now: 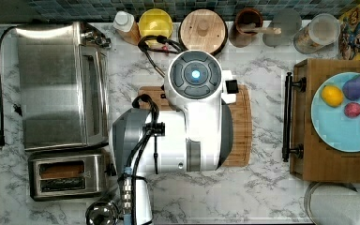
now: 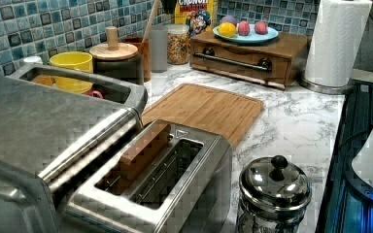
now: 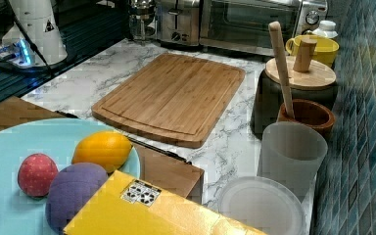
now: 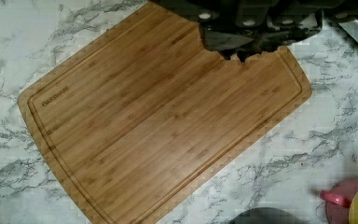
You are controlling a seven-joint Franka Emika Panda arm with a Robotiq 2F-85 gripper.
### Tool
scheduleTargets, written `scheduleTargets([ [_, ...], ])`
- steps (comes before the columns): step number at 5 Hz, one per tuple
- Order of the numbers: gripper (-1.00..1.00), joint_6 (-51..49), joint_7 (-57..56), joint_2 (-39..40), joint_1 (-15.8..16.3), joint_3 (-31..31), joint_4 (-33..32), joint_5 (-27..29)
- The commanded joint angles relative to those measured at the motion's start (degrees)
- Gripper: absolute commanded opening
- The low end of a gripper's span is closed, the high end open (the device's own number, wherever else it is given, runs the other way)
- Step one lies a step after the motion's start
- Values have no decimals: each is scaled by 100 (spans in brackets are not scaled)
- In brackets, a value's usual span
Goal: Turn on the toaster.
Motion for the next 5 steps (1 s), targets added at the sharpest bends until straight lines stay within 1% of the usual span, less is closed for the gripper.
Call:
scheduleTargets([
  [1, -100, 17, -87, -3, -12, 25, -1, 1],
  [2, -100, 692, -542, -449, 187, 211, -704, -137],
  [3, -100, 1037, -1177, -749, 411, 384, -1097, 54],
  [4, -100, 1441, -1523, -1031, 509, 550, -1528, 266],
  [5, -100, 1399, -1977, -1135, 676, 514, -1637, 580],
])
